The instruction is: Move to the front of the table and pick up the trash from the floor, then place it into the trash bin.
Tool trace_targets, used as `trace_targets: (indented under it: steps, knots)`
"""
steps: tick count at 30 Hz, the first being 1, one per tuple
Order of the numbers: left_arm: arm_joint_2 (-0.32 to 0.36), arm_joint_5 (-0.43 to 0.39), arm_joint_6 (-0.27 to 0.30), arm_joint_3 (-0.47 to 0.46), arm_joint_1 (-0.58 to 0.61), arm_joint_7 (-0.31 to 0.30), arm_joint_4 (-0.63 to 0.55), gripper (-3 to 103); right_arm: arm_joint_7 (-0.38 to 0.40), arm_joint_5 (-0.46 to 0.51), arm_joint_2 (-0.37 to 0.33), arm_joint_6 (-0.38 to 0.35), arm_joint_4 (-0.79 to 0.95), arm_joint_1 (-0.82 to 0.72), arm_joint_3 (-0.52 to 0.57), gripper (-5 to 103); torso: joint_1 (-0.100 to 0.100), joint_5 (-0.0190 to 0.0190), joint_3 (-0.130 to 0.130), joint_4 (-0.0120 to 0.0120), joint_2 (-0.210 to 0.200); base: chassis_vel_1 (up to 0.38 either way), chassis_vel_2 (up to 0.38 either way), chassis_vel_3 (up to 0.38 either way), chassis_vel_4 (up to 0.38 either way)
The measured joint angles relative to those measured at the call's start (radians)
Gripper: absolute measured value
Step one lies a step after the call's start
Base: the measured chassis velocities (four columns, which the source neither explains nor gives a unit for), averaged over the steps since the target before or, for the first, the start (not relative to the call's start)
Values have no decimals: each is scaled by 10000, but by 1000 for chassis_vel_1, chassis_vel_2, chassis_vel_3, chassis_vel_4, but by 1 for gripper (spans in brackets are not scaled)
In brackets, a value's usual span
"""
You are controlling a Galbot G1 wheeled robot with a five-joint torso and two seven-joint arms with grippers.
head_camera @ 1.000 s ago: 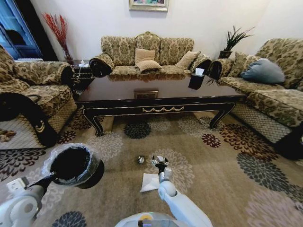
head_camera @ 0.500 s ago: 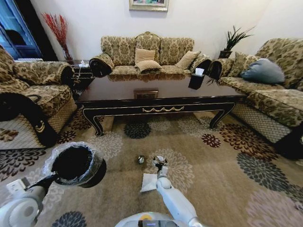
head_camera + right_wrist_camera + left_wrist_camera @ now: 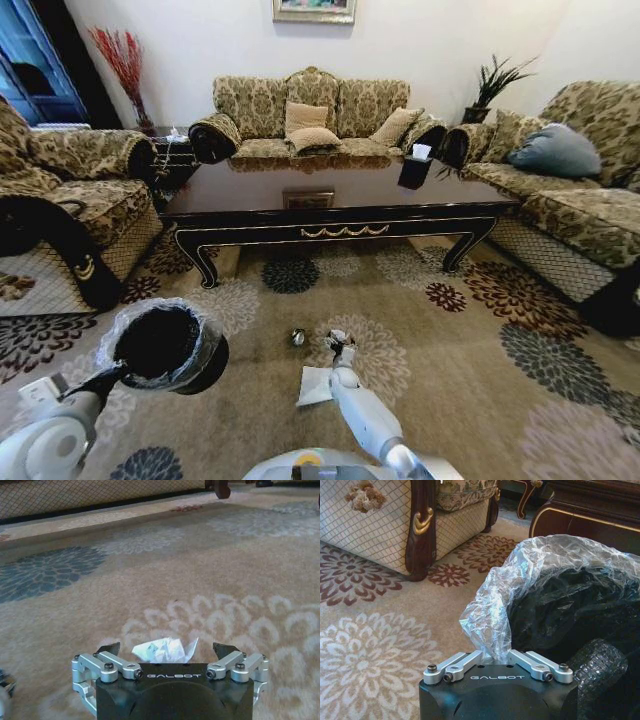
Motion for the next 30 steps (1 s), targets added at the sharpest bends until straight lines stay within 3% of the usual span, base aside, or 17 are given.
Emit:
trace_targets:
  steps: [8, 12, 14, 19, 20, 21, 23, 26, 28, 30]
  knots:
    - [34, -3, 0, -33, 28, -17, -195, 2, -396, -308, 84, 100, -879, 548, 615, 103, 0, 1, -1, -1, 0, 0, 0, 0, 0]
    - [16, 0, 0, -3, 37, -35, -221, 2, -488, -274, 59, 36, -888, 514, 630, 91, 0, 0, 0, 1, 0, 0, 0, 0, 0]
    - [9, 4, 0, 11, 37, -36, -226, 2, -496, -267, 59, 19, -883, 496, 630, 91, 1, 0, 0, 0, 0, 0, 0, 0, 0]
    - [-26, 40, 0, 82, 31, -52, -267, 2, -513, -248, 58, -208, -800, 383, 583, 70, 0, 1, -1, 0, 0, 0, 0, 0, 0]
    - [-29, 42, 0, 85, 31, -53, -281, 2, -512, -243, 59, -262, -791, 359, 570, 70, 1, 0, -1, 0, 0, 0, 0, 0, 0]
    - [-31, 42, 0, 86, 34, -54, -302, 2, -507, -241, 58, -342, -776, 305, 531, 59, 0, 1, -1, 0, 0, 0, 0, 0, 0]
    - [-31, 42, 0, 86, 35, -54, -306, 2, -506, -246, 59, -362, -764, 272, 511, 59, 0, 1, -1, 0, 0, 0, 0, 0, 0]
    - [-31, 42, 0, 83, 38, -56, -307, 2, -505, -261, 54, -387, -662, 143, 432, 43, 0, 1, -1, 0, 0, 0, 0, 0, 0]
    - [-34, 43, 0, 86, 39, -57, -306, 2, -506, -263, 50, -388, -624, 113, 412, 43, 0, 1, -1, 0, 0, 0, 0, 0, 0]
    - [-67, 60, 0, 144, 36, -59, -298, 2, -504, -279, 34, -386, -506, 32, 377, 32, 0, 1, -1, 0, 0, 0, 0, 0, 0]
